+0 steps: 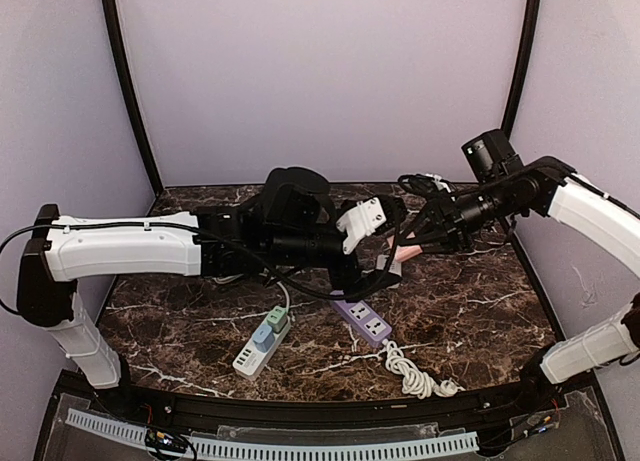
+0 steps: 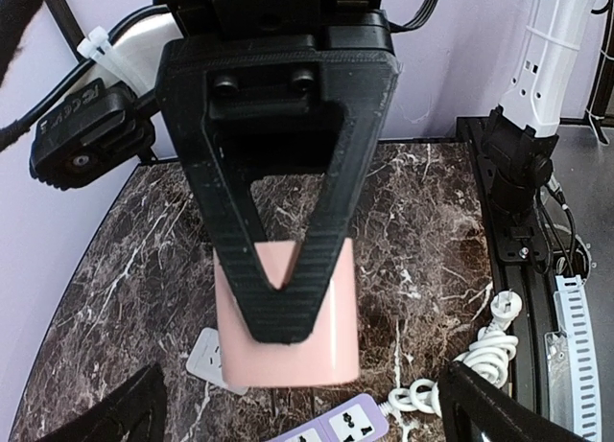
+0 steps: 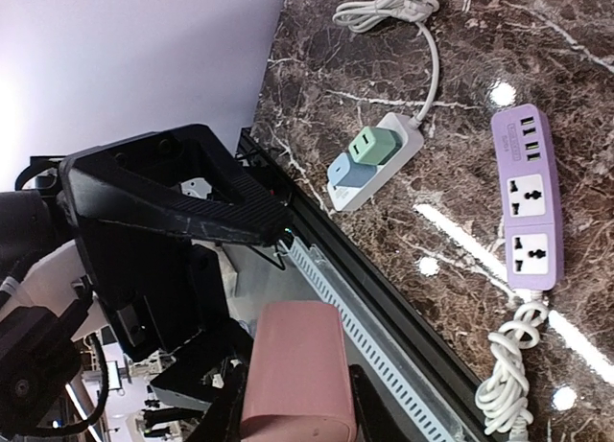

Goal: Insert the plug

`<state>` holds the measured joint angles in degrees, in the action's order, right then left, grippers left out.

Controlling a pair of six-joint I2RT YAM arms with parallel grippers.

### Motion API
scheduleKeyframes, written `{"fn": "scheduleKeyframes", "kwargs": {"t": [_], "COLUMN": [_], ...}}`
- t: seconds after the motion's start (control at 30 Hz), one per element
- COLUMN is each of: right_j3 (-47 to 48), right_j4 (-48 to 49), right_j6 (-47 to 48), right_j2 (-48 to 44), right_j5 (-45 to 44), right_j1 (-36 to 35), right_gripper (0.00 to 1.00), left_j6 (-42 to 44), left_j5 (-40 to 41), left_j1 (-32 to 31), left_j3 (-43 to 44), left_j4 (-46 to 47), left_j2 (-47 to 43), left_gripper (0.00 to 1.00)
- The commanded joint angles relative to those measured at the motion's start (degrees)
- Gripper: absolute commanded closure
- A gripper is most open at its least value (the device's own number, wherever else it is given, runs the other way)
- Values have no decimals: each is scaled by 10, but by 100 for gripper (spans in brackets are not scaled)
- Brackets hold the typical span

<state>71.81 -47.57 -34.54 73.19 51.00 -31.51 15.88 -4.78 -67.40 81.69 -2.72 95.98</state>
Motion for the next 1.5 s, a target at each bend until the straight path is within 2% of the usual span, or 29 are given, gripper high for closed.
{"fn": "scheduleKeyframes", "kwargs": {"t": [0.0, 0.37, 0.83, 1.03, 1.47], "right_j3": [39, 94, 129, 155, 198], "right_j4": [-49, -99, -102, -107, -109], "right_j6": [61, 151, 187, 188, 187], "right_j2": [17, 66, 138, 185, 274], "right_j5": [-54, -136, -196, -224, -246], "right_j1": [-1, -2, -29, -74, -127], "right_gripper": [100, 100, 100, 100, 100], "left_j6": [-14, -46, -81, -124, -300], "left_j5": [20, 86, 189, 229, 290], "left_j1": [0, 0, 4, 19, 58], "left_j3": [-16, -69, -136, -142, -181], "left_j4": [-42, -69, -136, -185, -283], "left_j2": [-48, -117, -210, -231, -307], "left_gripper": [1, 1, 1, 1, 1]}}
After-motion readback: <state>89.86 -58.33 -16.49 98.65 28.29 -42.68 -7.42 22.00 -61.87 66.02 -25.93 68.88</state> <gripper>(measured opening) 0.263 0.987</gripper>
